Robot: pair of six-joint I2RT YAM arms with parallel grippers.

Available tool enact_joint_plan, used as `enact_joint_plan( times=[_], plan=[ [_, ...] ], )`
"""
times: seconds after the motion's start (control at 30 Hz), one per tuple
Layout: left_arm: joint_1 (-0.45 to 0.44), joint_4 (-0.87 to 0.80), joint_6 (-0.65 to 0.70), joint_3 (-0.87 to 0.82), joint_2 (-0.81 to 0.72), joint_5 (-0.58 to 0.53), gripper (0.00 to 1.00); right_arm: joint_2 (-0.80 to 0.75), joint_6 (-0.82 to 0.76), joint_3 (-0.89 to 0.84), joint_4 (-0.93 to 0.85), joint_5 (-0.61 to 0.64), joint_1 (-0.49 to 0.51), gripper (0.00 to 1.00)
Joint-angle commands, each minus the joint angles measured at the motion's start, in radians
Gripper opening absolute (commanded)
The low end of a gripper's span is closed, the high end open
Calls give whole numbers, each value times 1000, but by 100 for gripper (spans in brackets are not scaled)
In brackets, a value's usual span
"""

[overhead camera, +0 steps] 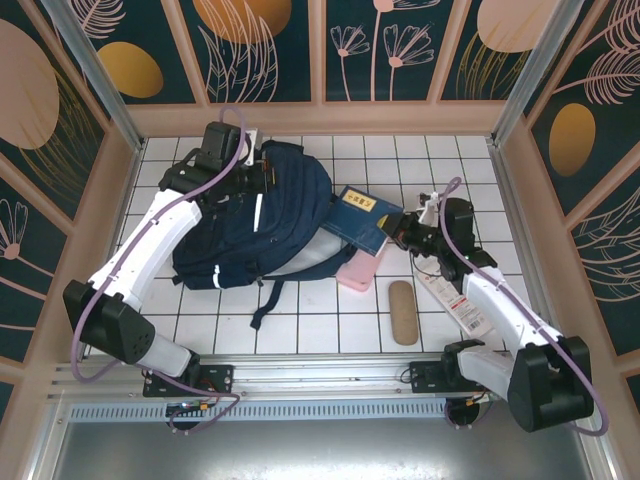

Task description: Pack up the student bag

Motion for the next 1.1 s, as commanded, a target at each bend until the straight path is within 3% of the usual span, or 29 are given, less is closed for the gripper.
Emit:
enact_joint_plan(
  times=[0.0, 0.37, 0.7, 1.0, 1.07],
  plan=[
    [14, 62, 64, 93, -73, 4, 0, 23, -2, -2, 105, -17, 47, 0],
    [26, 54, 86, 124, -60, 76, 0, 214, 6, 118, 296, -163, 191, 0],
    [27, 140, 34, 76, -90, 85, 0, 720, 169, 450, 468, -309, 315, 0],
    [27, 236, -39, 22, -107, 74, 0, 993, 188, 793, 236, -52, 454, 0],
    [27, 249, -51, 18, -109, 68, 0, 1036, 190, 846, 180, -4, 468, 7]
  ],
)
